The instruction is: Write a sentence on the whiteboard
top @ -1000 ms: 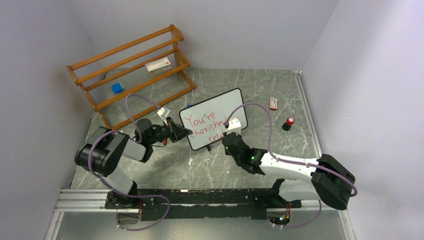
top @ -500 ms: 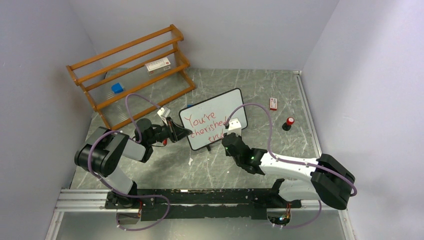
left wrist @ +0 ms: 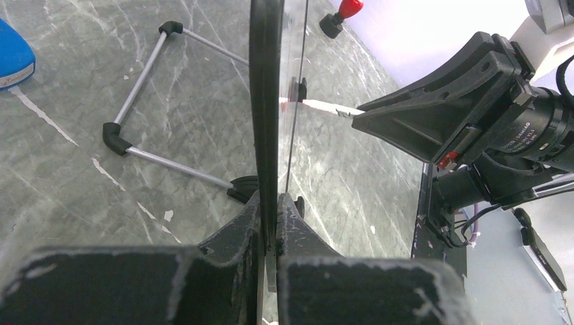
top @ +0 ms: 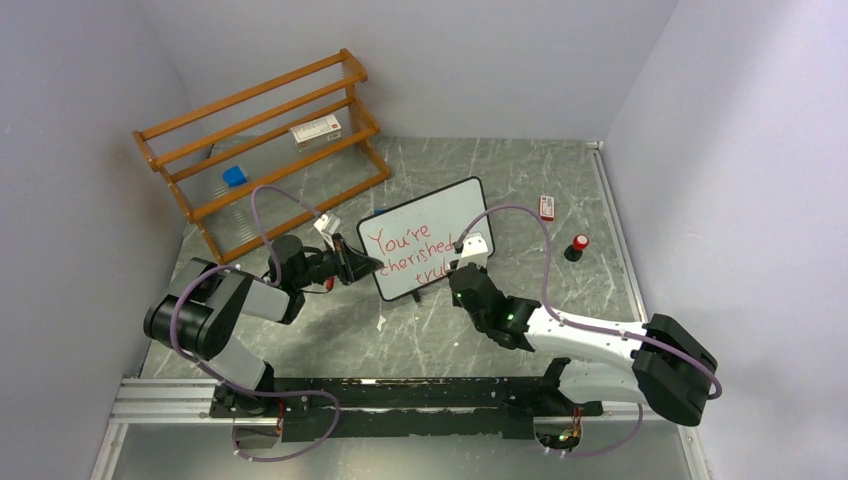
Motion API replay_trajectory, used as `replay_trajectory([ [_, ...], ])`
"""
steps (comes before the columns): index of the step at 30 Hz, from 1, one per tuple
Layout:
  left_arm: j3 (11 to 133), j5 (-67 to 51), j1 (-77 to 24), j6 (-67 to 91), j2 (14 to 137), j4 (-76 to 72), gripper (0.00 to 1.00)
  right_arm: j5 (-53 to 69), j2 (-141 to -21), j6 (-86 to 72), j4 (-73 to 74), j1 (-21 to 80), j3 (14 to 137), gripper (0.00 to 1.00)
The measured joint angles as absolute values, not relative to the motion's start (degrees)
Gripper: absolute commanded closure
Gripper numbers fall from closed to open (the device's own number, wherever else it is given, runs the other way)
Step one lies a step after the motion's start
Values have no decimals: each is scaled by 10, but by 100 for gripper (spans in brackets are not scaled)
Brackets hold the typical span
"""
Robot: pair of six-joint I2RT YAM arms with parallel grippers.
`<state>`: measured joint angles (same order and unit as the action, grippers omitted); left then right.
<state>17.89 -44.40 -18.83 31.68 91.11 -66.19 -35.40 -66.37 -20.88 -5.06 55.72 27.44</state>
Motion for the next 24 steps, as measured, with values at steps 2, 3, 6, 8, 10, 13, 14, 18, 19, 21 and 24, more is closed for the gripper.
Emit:
replay_trajectory([
  [2, 180, -446, -188, 317, 911, -661, 95, -355, -665, -206, -55, 557, 274, 100],
  [3, 180, -446, -188, 317, 911, -661, 95, -356, -667, -205, -57, 557, 274, 100],
  [6, 180, -447, -187, 317, 911, -661, 95, -357, -674, -203, -61, 557, 274, 100],
  [8, 180, -447, -187, 317, 911, -661, 95, -357, -680, -203, -62, 556, 274, 100],
  [10, 180, -447, -187, 317, 911, -661, 95, -358, -685, -203, -62, 555, 274, 100],
  [13, 180, -447, -187, 317, 911, -661, 95, -359, -691, -204, -62, 554, 274, 100],
  [14, 180, -447, -186, 317, 911, -661, 95, -360, -692, -204, -62, 553, 274, 100],
  [18, 180, -447, -186, 317, 911, -661, 95, -360, -693, -207, -61, 553, 274, 100],
  [19, 180, -447, -186, 317, 911, -661, 95, -360, -693, -208, -61, 553, 274, 100],
  [21, 180, -447, -186, 317, 911, -661, 95, -361, -693, -209, -60, 553, 274, 100],
  [24, 180, -448, -186, 317, 911, -661, 95, -364, -692, -211, -56, 552, 274, 100],
])
